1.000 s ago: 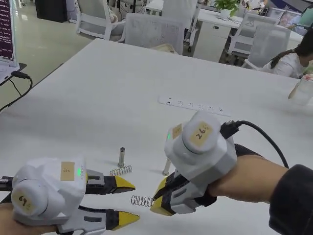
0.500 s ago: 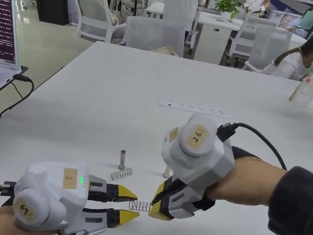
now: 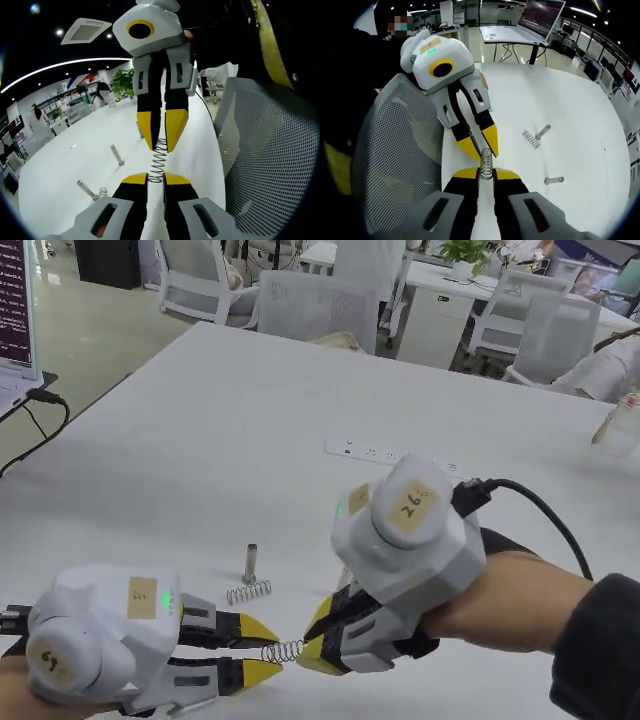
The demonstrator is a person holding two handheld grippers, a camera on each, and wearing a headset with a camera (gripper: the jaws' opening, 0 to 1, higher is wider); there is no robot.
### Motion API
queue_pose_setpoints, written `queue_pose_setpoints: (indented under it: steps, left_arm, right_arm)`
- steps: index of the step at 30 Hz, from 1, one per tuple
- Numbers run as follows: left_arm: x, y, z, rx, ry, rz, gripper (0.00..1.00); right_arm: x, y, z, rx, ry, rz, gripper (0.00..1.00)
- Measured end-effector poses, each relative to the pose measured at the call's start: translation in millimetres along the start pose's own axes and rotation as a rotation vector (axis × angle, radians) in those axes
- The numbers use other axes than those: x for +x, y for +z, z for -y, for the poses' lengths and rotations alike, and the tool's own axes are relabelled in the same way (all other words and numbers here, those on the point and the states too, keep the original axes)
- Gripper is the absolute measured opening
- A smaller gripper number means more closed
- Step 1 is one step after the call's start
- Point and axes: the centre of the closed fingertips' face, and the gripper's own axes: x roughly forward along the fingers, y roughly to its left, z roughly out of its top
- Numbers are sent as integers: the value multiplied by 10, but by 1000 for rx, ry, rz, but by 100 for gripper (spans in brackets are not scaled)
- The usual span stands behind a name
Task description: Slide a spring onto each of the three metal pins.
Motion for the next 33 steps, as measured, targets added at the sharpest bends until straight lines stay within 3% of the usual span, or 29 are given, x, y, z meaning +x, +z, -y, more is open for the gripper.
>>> queue_pose_setpoints:
  steps: [10,33]
  left_arm:
    - [-10,17,-10,-11,3,10,3]
    - [-12,42,11,-23,-12,25,3]
  right_arm:
    - [-36,142,6,-23,-13,31,8]
    - [-37,264,-38,-56,-6,33,8]
